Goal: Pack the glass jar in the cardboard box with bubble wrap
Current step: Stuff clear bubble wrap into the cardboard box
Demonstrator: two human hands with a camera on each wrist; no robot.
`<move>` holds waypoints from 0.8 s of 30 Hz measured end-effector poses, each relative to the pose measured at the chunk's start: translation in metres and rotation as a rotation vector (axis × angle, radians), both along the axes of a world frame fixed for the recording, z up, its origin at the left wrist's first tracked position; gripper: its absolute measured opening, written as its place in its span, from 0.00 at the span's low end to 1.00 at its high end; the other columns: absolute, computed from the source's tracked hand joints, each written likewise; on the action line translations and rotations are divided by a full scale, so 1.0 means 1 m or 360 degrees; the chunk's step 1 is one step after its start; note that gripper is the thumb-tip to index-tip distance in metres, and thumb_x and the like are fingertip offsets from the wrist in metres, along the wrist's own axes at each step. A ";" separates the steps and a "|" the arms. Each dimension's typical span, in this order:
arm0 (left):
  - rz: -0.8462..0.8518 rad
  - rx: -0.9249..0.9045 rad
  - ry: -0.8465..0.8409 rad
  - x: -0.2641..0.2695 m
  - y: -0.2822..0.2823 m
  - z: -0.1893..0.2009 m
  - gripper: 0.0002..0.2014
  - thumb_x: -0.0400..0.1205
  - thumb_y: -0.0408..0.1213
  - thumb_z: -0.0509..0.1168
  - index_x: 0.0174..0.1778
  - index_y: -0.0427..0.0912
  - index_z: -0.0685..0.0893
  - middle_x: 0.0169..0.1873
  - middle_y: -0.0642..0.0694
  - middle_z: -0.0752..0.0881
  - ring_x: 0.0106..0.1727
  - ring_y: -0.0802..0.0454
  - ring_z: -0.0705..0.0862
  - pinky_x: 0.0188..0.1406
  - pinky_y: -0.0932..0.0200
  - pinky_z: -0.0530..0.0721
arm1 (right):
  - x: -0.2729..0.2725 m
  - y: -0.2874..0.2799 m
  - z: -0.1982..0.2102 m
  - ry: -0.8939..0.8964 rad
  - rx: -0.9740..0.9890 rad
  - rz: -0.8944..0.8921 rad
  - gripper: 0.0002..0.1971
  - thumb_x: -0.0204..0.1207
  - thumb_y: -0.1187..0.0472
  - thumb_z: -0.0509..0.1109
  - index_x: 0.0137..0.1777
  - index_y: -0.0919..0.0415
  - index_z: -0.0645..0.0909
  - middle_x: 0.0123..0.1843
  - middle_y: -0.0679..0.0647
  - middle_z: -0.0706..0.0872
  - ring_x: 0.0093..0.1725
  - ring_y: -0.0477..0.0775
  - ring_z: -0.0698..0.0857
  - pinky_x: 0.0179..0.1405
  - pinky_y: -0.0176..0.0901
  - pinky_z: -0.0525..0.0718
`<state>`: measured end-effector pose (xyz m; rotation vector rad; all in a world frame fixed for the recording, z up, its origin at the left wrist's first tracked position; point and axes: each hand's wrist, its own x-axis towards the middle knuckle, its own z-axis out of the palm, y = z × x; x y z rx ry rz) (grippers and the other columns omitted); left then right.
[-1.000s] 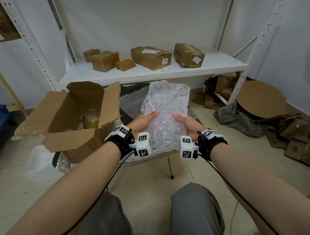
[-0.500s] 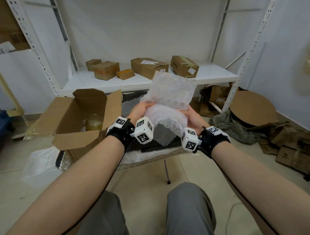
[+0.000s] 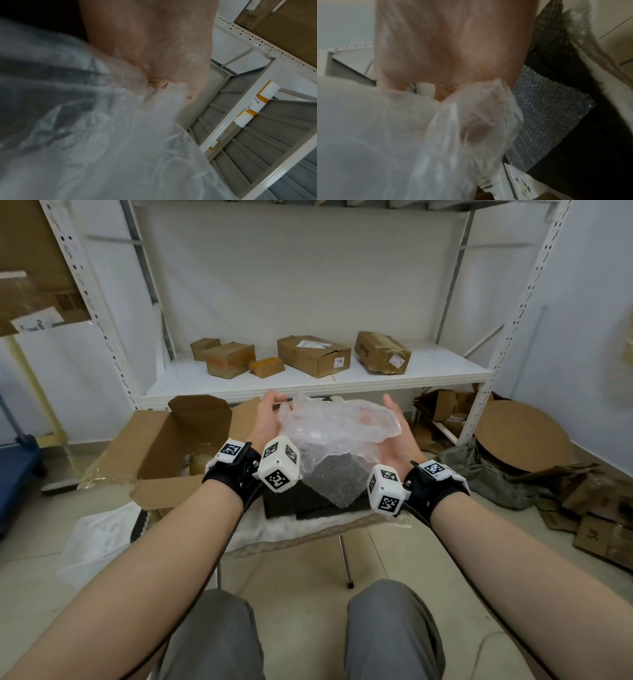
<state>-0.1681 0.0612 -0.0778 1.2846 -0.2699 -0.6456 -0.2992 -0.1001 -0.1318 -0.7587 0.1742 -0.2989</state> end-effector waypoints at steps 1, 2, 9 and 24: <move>-0.0062 -0.0003 0.0051 -0.002 0.002 0.006 0.19 0.86 0.43 0.56 0.29 0.41 0.75 0.21 0.46 0.83 0.20 0.55 0.81 0.25 0.66 0.79 | -0.001 0.003 0.003 -0.0068 0.0035 0.0037 0.23 0.79 0.48 0.67 0.64 0.67 0.83 0.59 0.67 0.88 0.52 0.63 0.90 0.49 0.54 0.91; -0.0192 0.0011 0.0080 -0.001 0.001 0.008 0.20 0.85 0.51 0.58 0.33 0.41 0.78 0.30 0.42 0.86 0.26 0.52 0.85 0.30 0.65 0.82 | 0.000 0.006 0.006 -0.0112 0.0058 0.0062 0.21 0.77 0.55 0.71 0.64 0.70 0.83 0.62 0.70 0.87 0.56 0.64 0.89 0.56 0.56 0.90; -0.0718 0.0335 -0.0047 0.017 0.020 0.016 0.34 0.72 0.55 0.76 0.73 0.46 0.78 0.65 0.38 0.86 0.64 0.39 0.86 0.68 0.44 0.80 | 0.012 0.002 0.015 0.0024 -0.0313 -0.0290 0.36 0.80 0.75 0.67 0.84 0.49 0.64 0.75 0.63 0.74 0.68 0.72 0.82 0.53 0.63 0.89; -0.0370 0.0880 -0.0721 0.093 0.083 0.059 0.14 0.82 0.30 0.68 0.63 0.34 0.83 0.55 0.36 0.88 0.49 0.38 0.88 0.41 0.53 0.88 | 0.091 0.064 0.061 0.0312 -0.0785 -0.0098 0.24 0.82 0.73 0.65 0.77 0.57 0.71 0.68 0.58 0.83 0.47 0.56 0.87 0.23 0.38 0.85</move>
